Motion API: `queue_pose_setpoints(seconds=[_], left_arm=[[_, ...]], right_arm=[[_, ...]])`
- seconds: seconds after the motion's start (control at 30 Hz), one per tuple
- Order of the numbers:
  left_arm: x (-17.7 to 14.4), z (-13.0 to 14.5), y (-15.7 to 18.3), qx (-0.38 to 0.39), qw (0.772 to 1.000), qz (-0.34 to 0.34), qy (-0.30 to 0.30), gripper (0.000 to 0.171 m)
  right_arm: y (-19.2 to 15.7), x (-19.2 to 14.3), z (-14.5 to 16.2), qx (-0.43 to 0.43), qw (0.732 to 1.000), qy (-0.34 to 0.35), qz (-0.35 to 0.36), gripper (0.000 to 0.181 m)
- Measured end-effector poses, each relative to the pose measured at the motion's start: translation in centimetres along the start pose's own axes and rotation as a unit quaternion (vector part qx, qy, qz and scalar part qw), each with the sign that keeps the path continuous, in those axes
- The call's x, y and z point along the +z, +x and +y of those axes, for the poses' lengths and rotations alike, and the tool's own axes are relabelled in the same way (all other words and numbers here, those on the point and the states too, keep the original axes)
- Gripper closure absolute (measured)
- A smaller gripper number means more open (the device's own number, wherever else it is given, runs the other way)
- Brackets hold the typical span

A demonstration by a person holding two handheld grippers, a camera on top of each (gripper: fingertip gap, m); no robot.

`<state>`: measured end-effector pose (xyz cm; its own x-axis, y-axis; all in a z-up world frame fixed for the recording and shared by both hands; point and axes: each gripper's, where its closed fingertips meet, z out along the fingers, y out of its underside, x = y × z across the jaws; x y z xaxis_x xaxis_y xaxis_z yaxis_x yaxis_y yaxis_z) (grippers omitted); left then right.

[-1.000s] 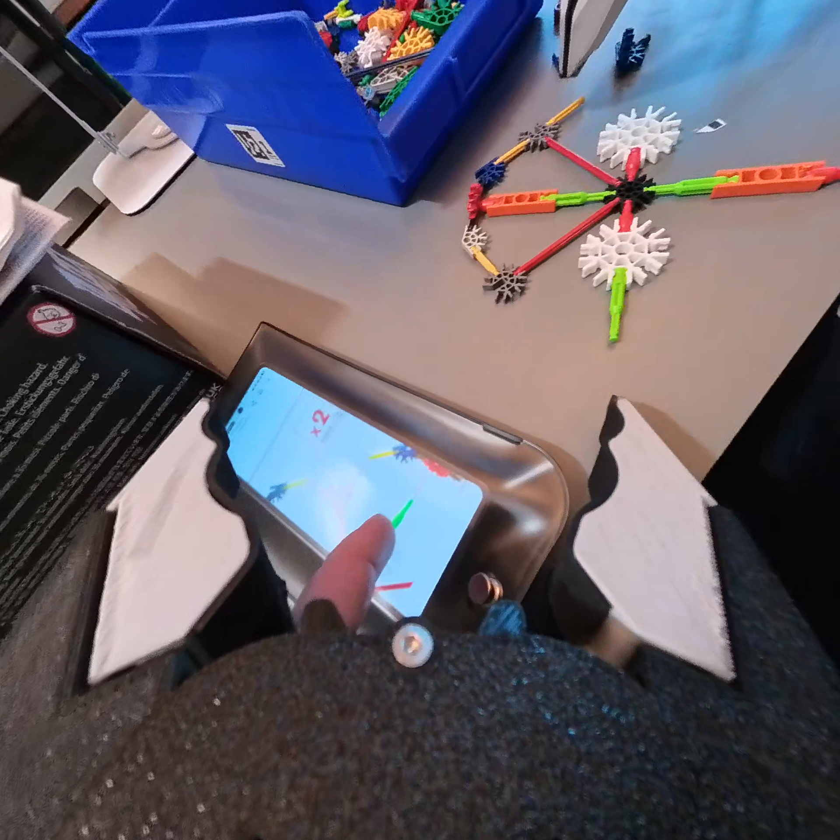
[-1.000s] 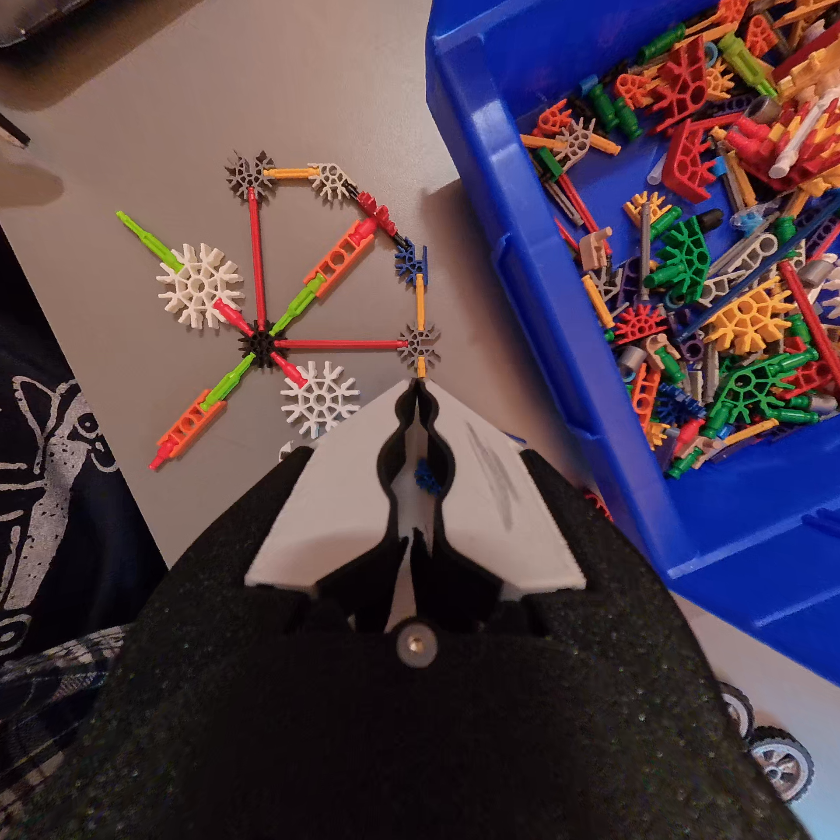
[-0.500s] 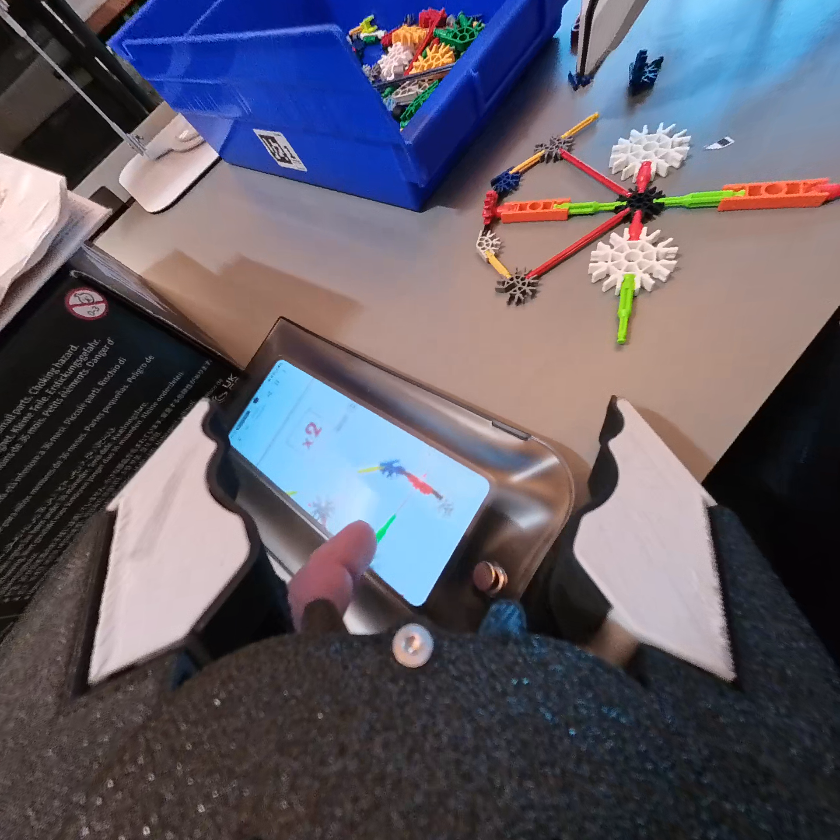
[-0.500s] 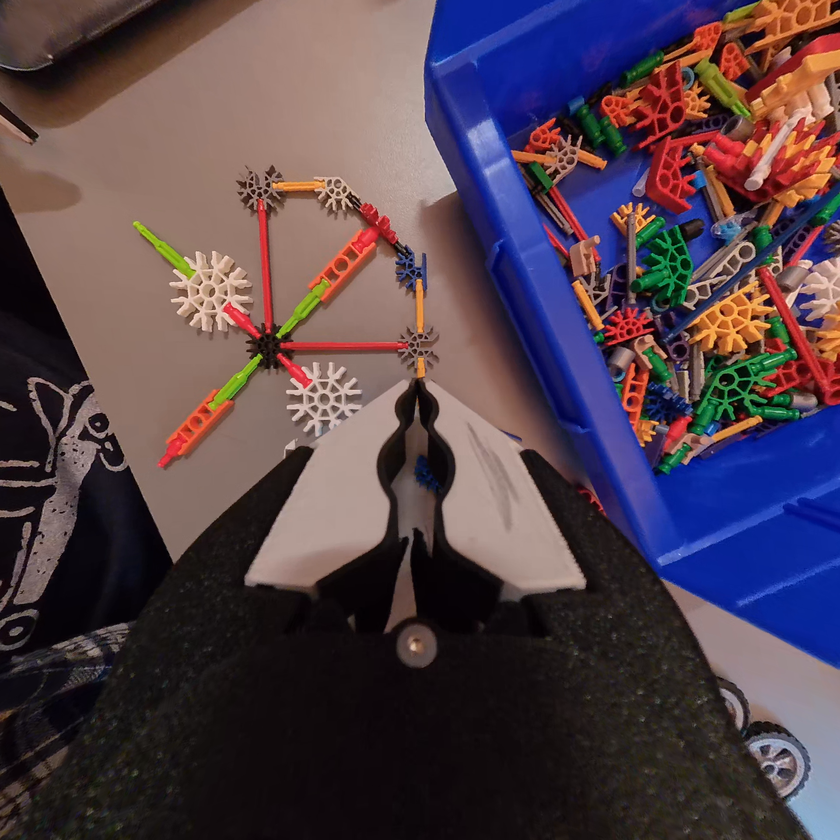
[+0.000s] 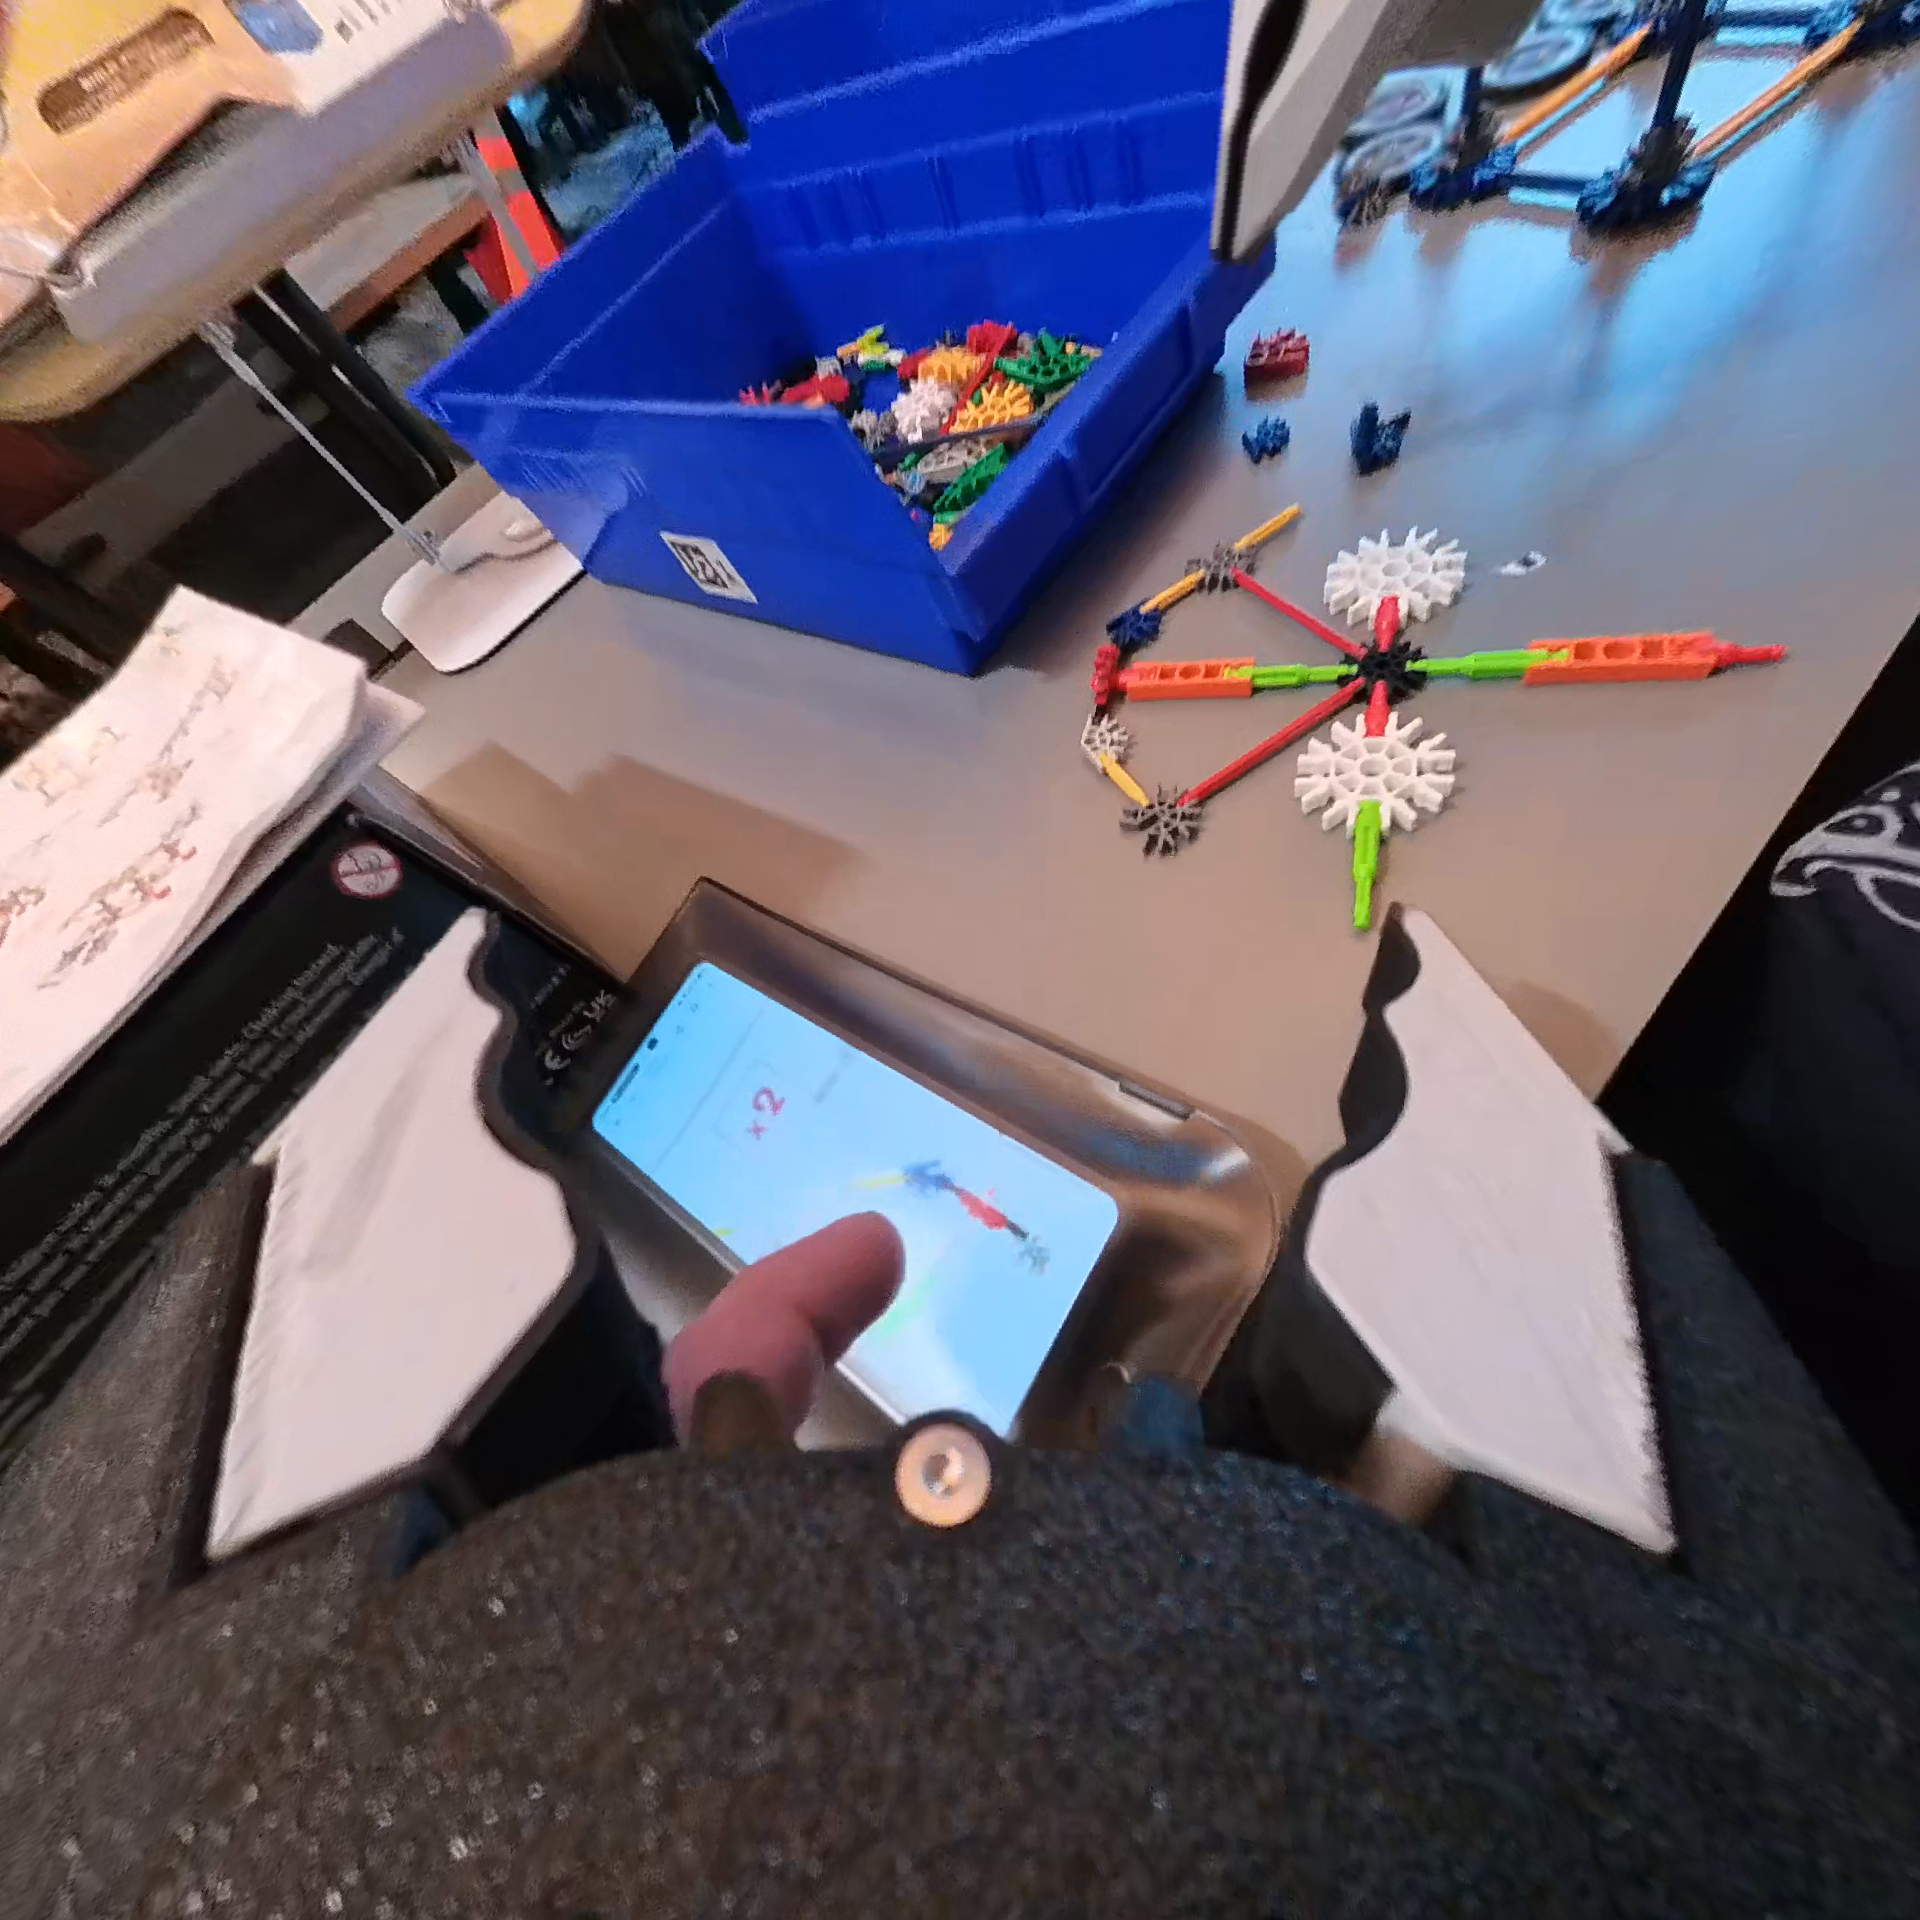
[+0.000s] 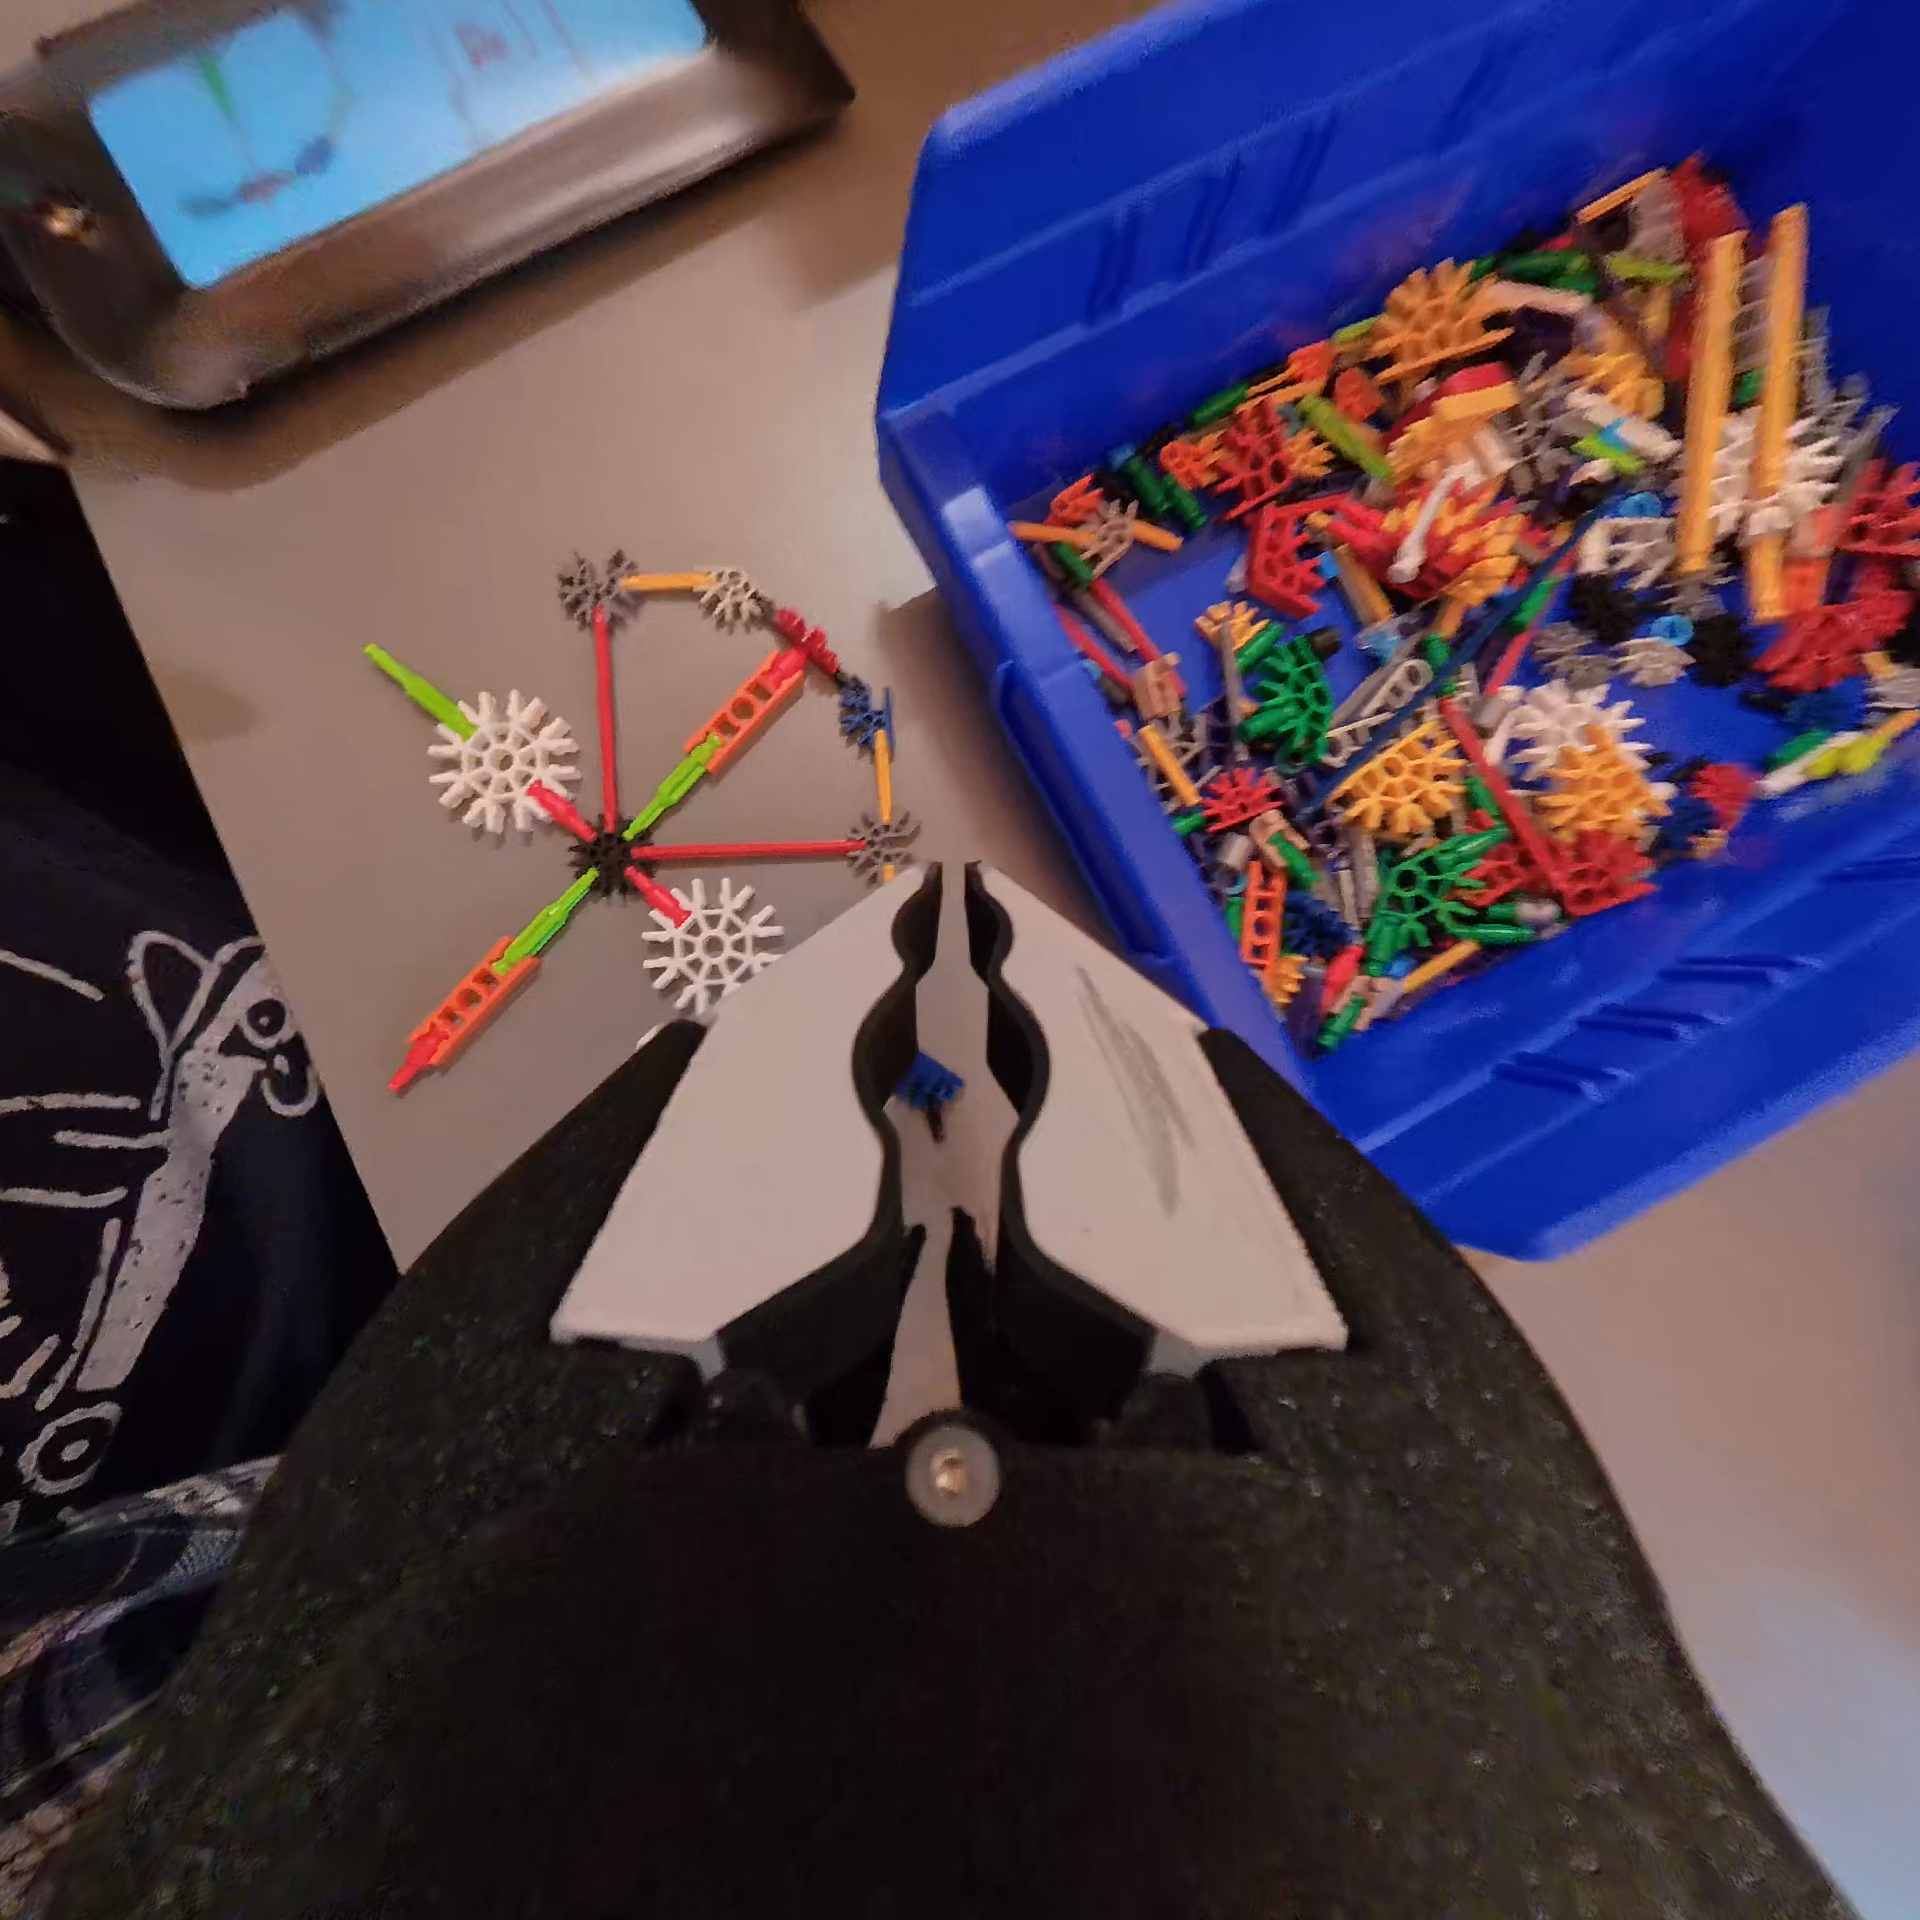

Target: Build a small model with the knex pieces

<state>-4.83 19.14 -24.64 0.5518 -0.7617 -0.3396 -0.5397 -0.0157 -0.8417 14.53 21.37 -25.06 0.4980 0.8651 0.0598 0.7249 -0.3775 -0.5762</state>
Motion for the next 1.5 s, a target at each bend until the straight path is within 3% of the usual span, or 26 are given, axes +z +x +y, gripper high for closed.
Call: queue_pose_setpoints(seconds=[0.3,0.5,0.73,0.97,1.1,1.23,1.3,1.5], left_arm=[[0.2,-2.4,0.5,0.004,0.999,0.006,0.035,0.025],[0.8,-2.7,1.2,0.014,0.999,0.013,0.038,0.029],[1.2,-2.9,1.7,0.013,0.999,0.02,0.042,0.032],[1.6,-2.8,1.4,0.007,0.999,0.02,0.042,0.033],[1.5,-2.9,1.9,0.005,0.999,0.027,0.042,0.033],[1.1,-3.2,2.4,0.005,0.998,0.037,0.045,0.033],[0.9,-3.0,2.6,0.007,0.998,0.04,0.045,0.033],[1.0,-3.3,3.3,0.003,0.997,0.049,0.052,0.033]], right_arm=[[5.6,-1.7,-3.2,-0.01,0.996,0.006,0.088,0.167],[9.9,-1.0,-5.0,-0.03,0.992,-0.038,0.117,0.163],[13.0,2.8,-6.8,-0.047,0.992,-0.078,0.083,0.163],[10.0,8.3,-7.5,-0.084,0.99,-0.104,-0.045,0.164],[9.2,11.0,-6.7,-0.091,0.985,-0.129,-0.074,0.165],[10.7,12.4,-5.8,-0.081,0.984,-0.154,-0.05,0.167],[13.9,12.3,-5.2,-0.082,0.98,-0.18,0.033,0.168],[15.7,8.7,-5.9,-0.085,0.981,-0.161,0.071,0.159]])
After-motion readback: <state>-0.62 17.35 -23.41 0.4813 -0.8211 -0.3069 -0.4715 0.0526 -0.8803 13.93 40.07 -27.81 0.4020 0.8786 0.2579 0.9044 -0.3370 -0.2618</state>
